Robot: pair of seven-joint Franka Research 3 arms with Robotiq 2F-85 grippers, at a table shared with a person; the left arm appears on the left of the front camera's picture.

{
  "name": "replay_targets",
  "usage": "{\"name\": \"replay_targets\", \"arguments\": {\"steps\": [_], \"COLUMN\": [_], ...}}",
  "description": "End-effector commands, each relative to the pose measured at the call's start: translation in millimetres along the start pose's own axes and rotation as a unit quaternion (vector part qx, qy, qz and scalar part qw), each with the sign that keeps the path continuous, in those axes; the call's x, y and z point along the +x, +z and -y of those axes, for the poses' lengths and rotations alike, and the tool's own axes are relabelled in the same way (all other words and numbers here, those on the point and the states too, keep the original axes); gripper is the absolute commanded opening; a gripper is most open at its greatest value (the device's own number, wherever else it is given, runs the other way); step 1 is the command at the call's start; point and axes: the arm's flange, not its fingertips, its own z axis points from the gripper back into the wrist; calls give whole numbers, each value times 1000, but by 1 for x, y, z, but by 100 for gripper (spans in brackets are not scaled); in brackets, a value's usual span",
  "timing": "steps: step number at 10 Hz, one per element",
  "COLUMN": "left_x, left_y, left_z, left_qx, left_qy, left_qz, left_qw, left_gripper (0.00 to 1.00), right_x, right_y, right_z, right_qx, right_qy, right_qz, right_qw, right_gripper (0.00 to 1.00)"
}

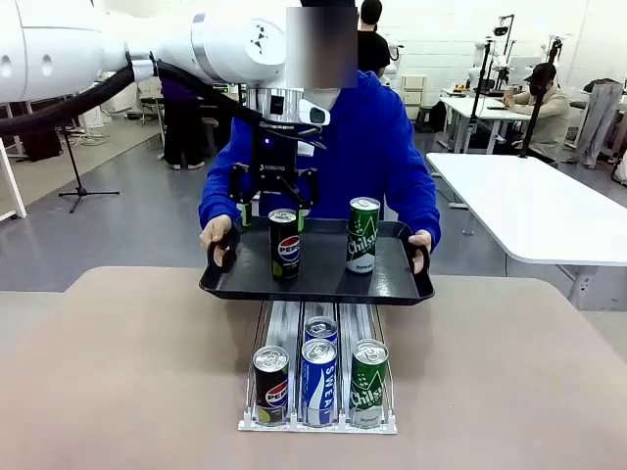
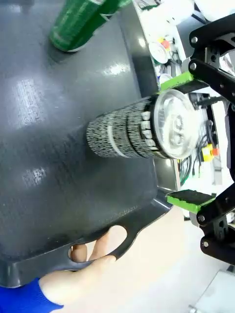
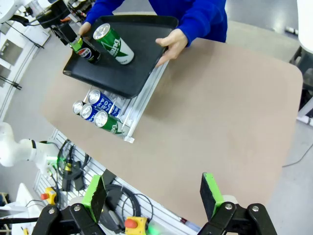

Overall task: Retrieve and hand over the desired beverage to the person.
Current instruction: Place the picked can on the Handle tray extended by the person.

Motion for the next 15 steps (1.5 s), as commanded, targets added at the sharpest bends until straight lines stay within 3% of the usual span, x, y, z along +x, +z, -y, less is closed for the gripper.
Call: {"name": "replay_targets", "arguments": {"steps": [1, 2, 5, 6, 9, 10, 11, 15], "left_x": [-52, -88, -162, -180, -194, -185, -190, -190], "left_y": [41, 60, 52, 42, 38, 41, 46, 46], "left_z": [-26, -50, -114, -130, -142, -136, -151, -151], "left_qx": [28, 9, 45, 31, -16, -26, 1, 1], "left_qy": [-152, -225, -296, -310, -296, -285, -291, -291], "left_qz": [25, 25, 47, 63, 118, 110, 92, 92], "left_qw": [988, 974, 953, 948, 948, 952, 952, 952], "left_gripper": [100, 100, 100, 100, 100, 100, 100, 100], "right_x": [1, 1, 1, 1, 1, 1, 1, 1], "right_y": [-2, -2, -2, -2, -2, -2, -2, -2], "right_z": [1, 1, 1, 1, 1, 1, 1, 1], "right_qx": [13, 13, 13, 13, 13, 13, 13, 13], "right_qy": [5, 5, 5, 5, 5, 5, 5, 5], "right_qz": [5, 5, 5, 5, 5, 5, 5, 5], "right_qw": [1000, 1000, 1000, 1000, 1000, 1000, 1000, 1000], "right_gripper": [100, 100, 100, 100, 100, 100, 100, 100]}}
